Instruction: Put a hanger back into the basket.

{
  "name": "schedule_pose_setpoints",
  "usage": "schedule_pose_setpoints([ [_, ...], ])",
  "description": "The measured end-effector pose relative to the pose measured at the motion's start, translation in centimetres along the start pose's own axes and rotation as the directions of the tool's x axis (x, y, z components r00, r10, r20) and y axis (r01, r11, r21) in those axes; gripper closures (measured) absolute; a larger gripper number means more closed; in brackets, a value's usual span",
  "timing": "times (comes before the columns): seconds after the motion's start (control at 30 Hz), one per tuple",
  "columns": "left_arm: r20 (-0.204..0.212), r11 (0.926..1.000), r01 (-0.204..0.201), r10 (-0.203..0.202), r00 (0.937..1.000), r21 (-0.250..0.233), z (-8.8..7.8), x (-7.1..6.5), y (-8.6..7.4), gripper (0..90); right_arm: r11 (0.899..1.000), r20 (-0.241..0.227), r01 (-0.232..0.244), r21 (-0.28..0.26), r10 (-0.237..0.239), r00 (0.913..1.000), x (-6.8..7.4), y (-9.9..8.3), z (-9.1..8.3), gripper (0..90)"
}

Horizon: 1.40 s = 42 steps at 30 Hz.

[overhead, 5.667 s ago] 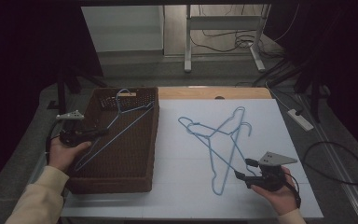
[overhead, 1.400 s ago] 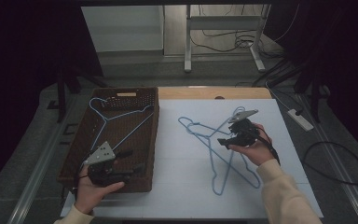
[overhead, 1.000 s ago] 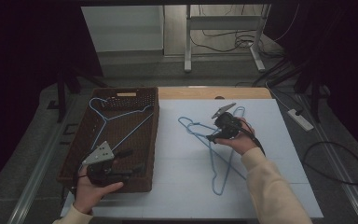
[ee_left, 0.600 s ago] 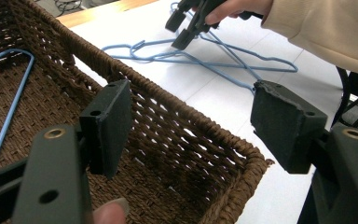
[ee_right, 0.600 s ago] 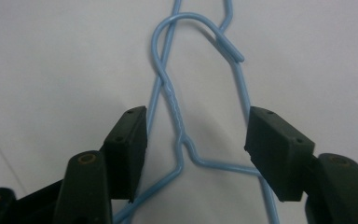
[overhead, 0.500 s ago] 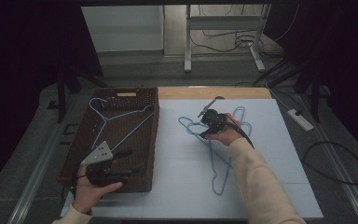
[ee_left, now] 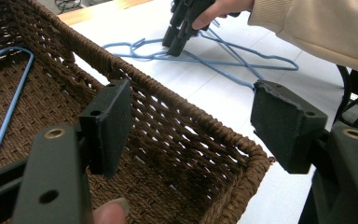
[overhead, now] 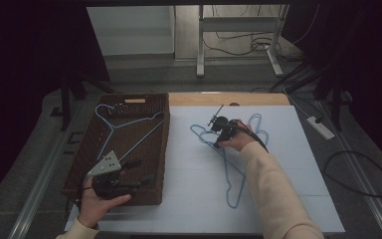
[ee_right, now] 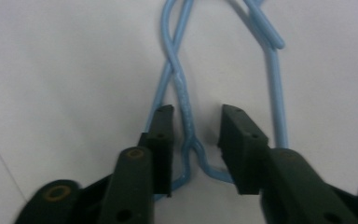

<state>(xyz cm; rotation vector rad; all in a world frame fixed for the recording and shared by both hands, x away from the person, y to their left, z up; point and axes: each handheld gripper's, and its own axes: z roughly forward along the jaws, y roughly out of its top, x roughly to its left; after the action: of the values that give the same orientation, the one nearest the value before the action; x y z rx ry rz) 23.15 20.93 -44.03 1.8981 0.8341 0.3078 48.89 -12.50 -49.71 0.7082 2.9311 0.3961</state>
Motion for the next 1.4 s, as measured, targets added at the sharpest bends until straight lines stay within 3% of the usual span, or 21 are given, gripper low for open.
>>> schedule_pose_setpoints([
  [0.27,-0.005,1.0000,0.001,-0.001,1.0000,-0.001,-0.1,0.0,-0.1,30.7,1.000,-0.013,0.002,0.010,-0.002,0.9999,0.1,0.2,0.0,86.0],
  [0.4,-0.005,1.0000,-0.001,0.001,1.0000,-0.001,-0.1,-0.1,-0.1,30.7,1.000,0.017,0.030,0.007,-0.031,0.9994,0.6,0.1,0.0,86.3],
  [0.63,-0.008,1.0000,-0.001,0.001,1.0000,-0.007,-0.1,-0.1,0.0,30.9,1.000,0.041,0.012,-0.012,-0.011,0.9991,1.3,-0.6,-0.6,86.4],
  [0.83,-0.009,1.0000,-0.005,0.005,1.0000,-0.006,0.0,-0.3,0.1,31.0,0.995,0.055,-0.035,-0.099,0.041,0.9977,1.8,-1.7,-3.1,86.7],
  [1.03,-0.012,1.0000,-0.001,0.001,0.9999,-0.001,0.1,-0.4,0.1,31.0,0.984,0.057,-0.050,-0.169,0.060,0.9966,2.5,-2.7,-5.1,86.9],
  [1.4,-0.026,1.0000,0.007,-0.006,0.9996,0.007,0.5,-0.9,0.4,31.3,0.966,0.072,-0.105,-0.236,0.125,0.9896,3.6,-4.0,-6.6,86.9],
])
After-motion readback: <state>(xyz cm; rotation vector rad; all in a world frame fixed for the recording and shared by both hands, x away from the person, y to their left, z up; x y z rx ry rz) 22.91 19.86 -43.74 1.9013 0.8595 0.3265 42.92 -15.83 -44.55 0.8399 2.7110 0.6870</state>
